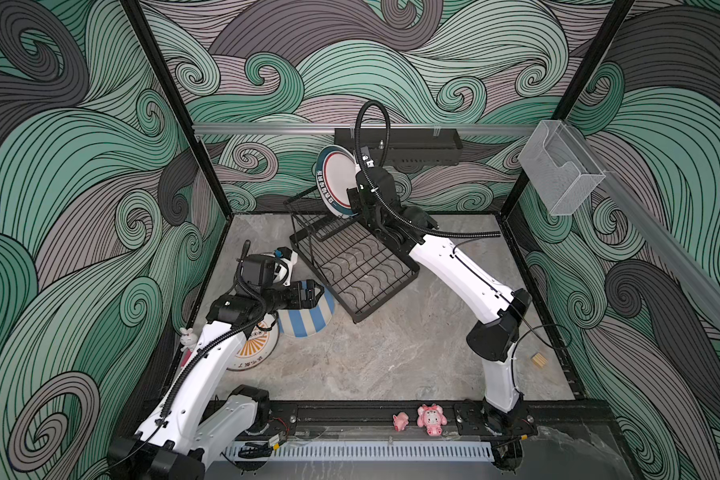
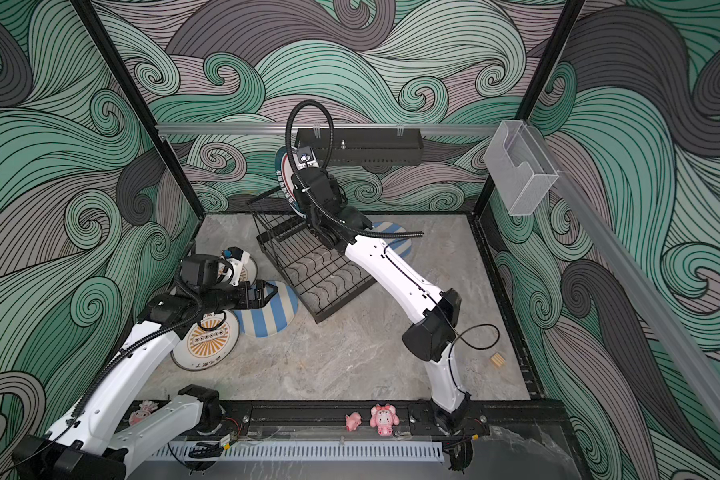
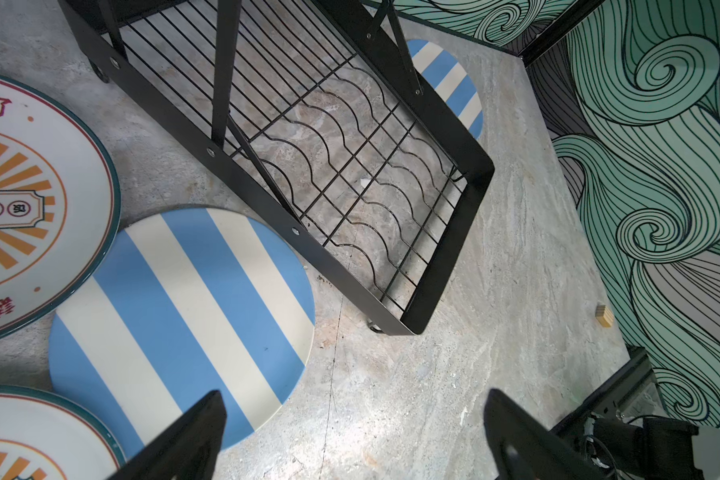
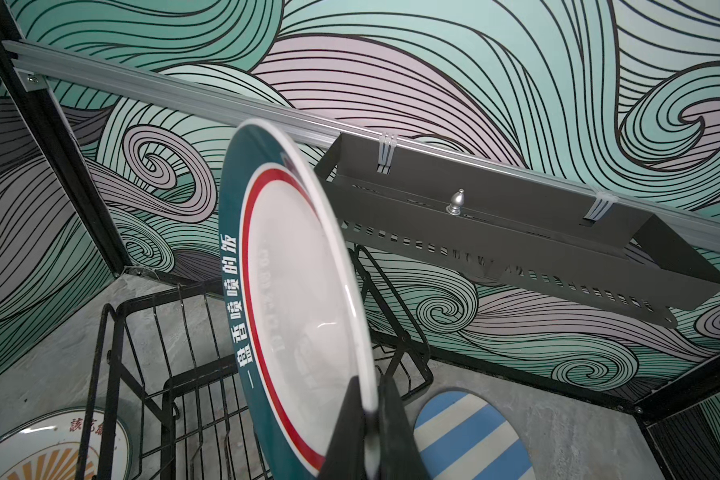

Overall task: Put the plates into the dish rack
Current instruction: 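Lower the held plate into the rack slots beside the stacked plates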

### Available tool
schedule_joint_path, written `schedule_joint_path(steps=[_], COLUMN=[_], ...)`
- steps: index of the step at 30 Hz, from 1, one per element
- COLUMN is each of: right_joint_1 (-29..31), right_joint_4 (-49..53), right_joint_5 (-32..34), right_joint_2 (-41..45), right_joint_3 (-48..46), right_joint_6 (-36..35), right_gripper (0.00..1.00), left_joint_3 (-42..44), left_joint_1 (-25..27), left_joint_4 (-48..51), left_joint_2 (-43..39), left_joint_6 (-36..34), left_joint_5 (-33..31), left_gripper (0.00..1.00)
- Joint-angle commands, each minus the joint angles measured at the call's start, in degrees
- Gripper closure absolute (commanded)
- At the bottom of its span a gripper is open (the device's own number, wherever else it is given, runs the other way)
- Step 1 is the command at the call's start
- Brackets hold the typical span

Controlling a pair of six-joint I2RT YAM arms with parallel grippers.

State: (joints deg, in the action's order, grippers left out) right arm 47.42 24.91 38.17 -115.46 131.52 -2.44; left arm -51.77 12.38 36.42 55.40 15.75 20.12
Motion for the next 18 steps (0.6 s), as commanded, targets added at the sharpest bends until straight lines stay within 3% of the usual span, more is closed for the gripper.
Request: schedule_joint_path(steps=[1, 7, 18], right_joint_1=[0.56, 2.57, 3.65], right_joint_4=[-7.66, -13.28, -15.71], right_joint_5=[4.12, 7.90, 9.84], right_joint_2=[-0.37, -1.91, -3.54], right_joint_3=[2.25, 1.46, 0.33], right_joint_6=[-1.28, -7.17, -8.94], right_gripper=[1.00, 1.00, 1.00], left_joint_3=[-2.10, -2.02, -1.68], left_joint_1=[-0.71, -0.70, -0.70], left_joint_4=[1.38, 1.46, 1.65], left_joint_2=[0.24, 0.16, -0.27], left_joint_6=[-1.22, -0.82, -0.71], left_joint_5=[-0.17, 0.17, 0.69], left_gripper=[0.01, 0.02, 0.01])
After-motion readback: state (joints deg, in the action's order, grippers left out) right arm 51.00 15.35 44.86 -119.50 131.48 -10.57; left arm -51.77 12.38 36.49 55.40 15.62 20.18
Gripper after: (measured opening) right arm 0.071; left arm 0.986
